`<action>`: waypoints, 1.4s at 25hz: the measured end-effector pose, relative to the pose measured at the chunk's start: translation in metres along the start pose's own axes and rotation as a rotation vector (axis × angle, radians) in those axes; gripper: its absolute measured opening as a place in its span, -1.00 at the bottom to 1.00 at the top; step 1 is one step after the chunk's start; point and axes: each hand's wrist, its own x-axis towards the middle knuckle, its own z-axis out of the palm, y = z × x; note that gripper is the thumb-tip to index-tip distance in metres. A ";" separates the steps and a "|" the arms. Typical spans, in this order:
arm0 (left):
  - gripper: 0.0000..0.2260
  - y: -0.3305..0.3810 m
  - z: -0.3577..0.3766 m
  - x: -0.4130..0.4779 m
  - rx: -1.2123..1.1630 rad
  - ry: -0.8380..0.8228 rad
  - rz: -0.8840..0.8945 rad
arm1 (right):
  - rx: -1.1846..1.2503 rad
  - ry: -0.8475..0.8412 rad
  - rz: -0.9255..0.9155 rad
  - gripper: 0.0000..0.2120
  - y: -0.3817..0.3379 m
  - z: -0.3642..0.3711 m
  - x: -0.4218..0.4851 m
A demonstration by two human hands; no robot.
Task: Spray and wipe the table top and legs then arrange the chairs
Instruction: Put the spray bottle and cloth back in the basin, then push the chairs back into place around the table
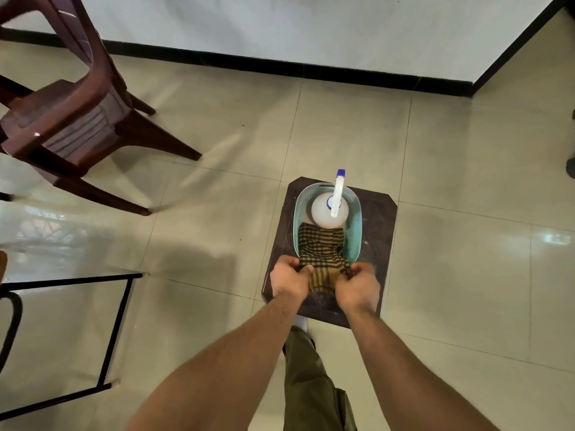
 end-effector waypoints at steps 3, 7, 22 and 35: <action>-0.78 0.000 -0.001 -0.001 0.055 -0.006 0.036 | -0.067 0.022 -0.012 -0.67 -0.002 0.000 -0.003; -0.58 -0.001 -0.014 -0.016 0.296 0.003 0.230 | -0.599 0.127 -0.435 -0.40 0.008 0.003 -0.031; -0.41 -0.235 -0.288 -0.177 0.561 0.282 0.211 | -1.213 -0.448 -1.282 -0.33 -0.002 0.148 -0.323; -0.40 -0.639 -0.425 -0.409 -0.075 0.737 -0.505 | -1.517 -0.922 -1.984 -0.32 0.203 0.346 -0.724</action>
